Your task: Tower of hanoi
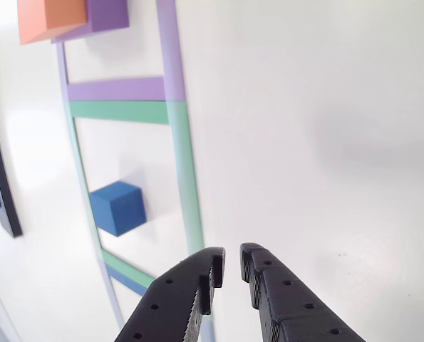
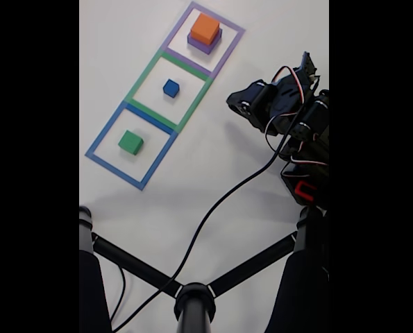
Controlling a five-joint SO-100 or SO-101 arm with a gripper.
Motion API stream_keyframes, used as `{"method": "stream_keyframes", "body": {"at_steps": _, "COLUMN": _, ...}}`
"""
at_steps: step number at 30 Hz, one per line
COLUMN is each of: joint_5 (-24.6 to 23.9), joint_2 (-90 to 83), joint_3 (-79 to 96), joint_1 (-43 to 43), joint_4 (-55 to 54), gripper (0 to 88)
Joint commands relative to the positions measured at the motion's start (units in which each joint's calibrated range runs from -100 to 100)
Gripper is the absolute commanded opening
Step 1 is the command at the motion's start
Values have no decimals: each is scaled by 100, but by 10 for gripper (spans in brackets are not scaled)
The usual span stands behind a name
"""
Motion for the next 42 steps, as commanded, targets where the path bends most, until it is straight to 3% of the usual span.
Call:
{"method": "stream_keyframes", "body": {"at_steps": 1, "joint_5": -79, "joint_2": -93, "joint_3": 70, "joint_1": 64, "joint_4": -160, "gripper": 0}}
{"method": "stream_keyframes", "body": {"at_steps": 42, "joint_5": -79, "joint_2": -21, "joint_3": 61, "joint_1": 87, "joint_4": -225, "gripper": 0}}
